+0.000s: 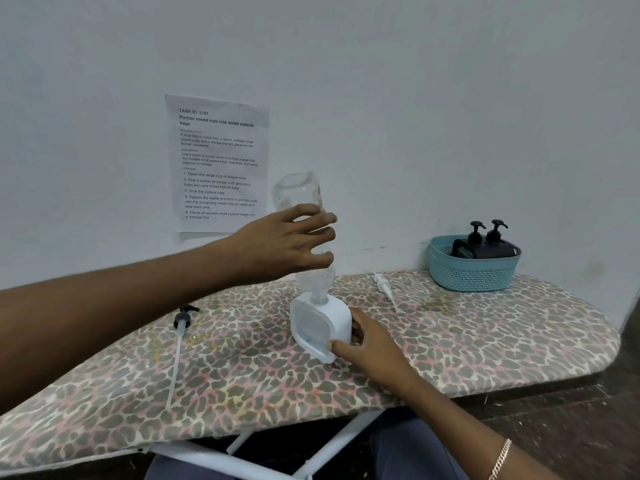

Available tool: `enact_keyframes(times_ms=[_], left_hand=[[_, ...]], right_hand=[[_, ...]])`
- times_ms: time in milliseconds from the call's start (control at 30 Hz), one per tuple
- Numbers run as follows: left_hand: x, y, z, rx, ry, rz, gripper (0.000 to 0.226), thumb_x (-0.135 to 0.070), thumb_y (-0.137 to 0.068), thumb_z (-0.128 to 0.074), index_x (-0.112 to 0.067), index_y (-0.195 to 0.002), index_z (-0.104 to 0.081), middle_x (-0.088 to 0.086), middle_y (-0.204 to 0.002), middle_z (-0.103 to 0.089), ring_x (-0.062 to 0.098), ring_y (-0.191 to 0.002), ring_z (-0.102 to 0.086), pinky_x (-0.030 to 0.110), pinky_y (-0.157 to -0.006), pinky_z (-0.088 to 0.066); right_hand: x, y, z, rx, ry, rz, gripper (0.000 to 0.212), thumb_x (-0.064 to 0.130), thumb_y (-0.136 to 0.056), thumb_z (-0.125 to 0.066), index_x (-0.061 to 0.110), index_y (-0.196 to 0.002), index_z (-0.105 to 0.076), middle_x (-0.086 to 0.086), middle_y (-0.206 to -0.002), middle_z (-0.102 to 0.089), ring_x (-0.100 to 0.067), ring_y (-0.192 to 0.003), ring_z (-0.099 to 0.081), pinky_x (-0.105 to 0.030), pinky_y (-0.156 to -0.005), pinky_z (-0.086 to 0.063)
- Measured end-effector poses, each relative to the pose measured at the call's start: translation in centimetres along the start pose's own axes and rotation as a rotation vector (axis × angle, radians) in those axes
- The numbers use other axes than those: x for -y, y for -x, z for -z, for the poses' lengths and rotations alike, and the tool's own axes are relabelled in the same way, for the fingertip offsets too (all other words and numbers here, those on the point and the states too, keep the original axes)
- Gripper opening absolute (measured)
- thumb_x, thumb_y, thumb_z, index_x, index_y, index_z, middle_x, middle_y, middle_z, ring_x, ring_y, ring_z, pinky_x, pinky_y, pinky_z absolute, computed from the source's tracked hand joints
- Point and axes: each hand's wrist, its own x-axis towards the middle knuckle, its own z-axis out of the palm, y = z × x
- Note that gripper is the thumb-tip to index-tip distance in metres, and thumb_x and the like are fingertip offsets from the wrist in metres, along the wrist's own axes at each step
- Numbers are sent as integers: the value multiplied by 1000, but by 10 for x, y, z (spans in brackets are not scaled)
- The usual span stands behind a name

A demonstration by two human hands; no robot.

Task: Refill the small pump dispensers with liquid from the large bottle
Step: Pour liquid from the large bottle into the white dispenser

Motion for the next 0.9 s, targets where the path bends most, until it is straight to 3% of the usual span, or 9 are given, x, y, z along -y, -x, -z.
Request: enact_keyframes(times_ms=[100, 267, 400, 500, 600, 700, 800, 900], left_hand=[[4, -4, 2, 0, 3, -27, 53, 4, -95, -22, -18, -115, -65, 13, -119, -67, 37, -135, -56, 44, -116, -26], [6, -8, 1, -7, -17, -72, 40, 7, -92, -41, -18, -115, -64, 12, -119, -67, 37, -134, -55, 43, -115, -27], [5, -6, -1, -5, -26, -45, 53, 5, -95, -20, -17, -115, -64, 12, -119, -67, 37, -134, -56, 44, -116, -27], [2, 0, -2, 21, -10, 15, 47, 5, -93, -32, -18, -117, -65, 13, -122, -66, 38, -135, -56, 45, -116, -27], [-2, 8, -6, 42, 17, 106, 57, 4, -89, -22, -19, -120, -64, 14, -125, -65, 38, -133, -56, 47, -114, -28], [-6, 18, -12, 35, 42, 176, 56, 7, -79, -43, -21, -125, -62, 13, -128, -62, 38, -134, -53, 49, -114, -27], [-12, 25, -16, 76, 94, 260, 70, 9, -65, -71, -22, -127, -62, 12, -131, -61, 38, -135, -52, 49, -113, -28], [-22, 32, -23, 79, 146, 364, 77, 12, -58, -73, -23, -126, -63, 12, -130, -63, 38, -132, -54, 50, -110, -30]], right_hand=[[0, 0, 0, 1, 2, 1, 64, 35, -84, -81, 35, -143, -56, 18, -130, -68, 1, -116, -66, -34, -101, -57], [-1, -1, 0, 1, 12, -1, 67, 40, -81, -80, 36, -143, -55, 18, -130, -68, 0, -117, -66, -37, -101, -57], [-1, -2, -1, 4, 5, 0, 67, 39, -82, -80, 35, -144, -55, 18, -130, -69, -1, -117, -66, -37, -101, -57], [-2, -2, 0, 1, 8, 2, 66, 37, -83, -81, 35, -144, -55, 18, -130, -68, 0, -116, -66, -35, -101, -57], [-2, -2, 0, 4, 6, 1, 65, 36, -84, -81, 35, -143, -55, 19, -130, -68, 1, -116, -66, -34, -100, -58], [-3, -2, 0, 1, 1, 3, 65, 35, -84, -81, 36, -143, -55, 19, -130, -68, 1, -116, -66, -33, -100, -58], [-3, -2, 0, 2, 0, 9, 64, 33, -86, -81, 35, -144, -55, 20, -130, -68, 2, -116, -66, -30, -99, -57], [-2, -1, 0, 2, -6, 13, 64, 31, -87, -81, 35, -144, -55, 20, -130, -68, 3, -116, -65, -26, -98, -56]])
